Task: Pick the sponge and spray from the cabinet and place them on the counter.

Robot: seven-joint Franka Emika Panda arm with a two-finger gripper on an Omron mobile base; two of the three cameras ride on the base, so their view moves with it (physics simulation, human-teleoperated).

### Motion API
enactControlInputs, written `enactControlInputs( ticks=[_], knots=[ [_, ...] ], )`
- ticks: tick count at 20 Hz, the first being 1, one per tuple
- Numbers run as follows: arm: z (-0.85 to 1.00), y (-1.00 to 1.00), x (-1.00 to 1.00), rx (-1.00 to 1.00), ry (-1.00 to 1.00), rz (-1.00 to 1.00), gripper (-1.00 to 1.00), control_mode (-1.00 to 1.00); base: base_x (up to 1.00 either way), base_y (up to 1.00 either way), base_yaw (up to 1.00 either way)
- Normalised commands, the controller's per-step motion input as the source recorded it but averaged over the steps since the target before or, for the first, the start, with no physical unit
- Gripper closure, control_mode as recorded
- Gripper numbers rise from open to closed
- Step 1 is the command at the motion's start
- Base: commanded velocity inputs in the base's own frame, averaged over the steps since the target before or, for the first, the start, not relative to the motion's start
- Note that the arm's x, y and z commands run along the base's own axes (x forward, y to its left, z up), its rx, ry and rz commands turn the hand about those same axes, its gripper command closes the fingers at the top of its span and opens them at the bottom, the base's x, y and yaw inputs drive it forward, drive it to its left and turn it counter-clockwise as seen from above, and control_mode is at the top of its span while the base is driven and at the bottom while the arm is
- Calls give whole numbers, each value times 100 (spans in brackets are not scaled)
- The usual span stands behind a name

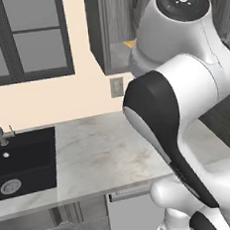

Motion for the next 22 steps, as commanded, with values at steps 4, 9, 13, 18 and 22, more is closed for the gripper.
enactControlInputs(
  ticks=[4, 9, 13, 18, 22],
  knots=[
    [2, 0, 2, -22, 8, -5, -100, -100, 0, 0, 0],
    [2, -1, 9, -21, 8, -7, -100, -100, 0, 0, 0],
    [0, -15, 16, -15, 8, -8, -100, -100, 0, 0, 0],
    [-1, -8, 26, -13, 5, -6, -100, -100, 0, 0, 0],
    [-14, 1, 33, -10, -3, -2, -100, -100, 0, 0, 0]
  ],
)
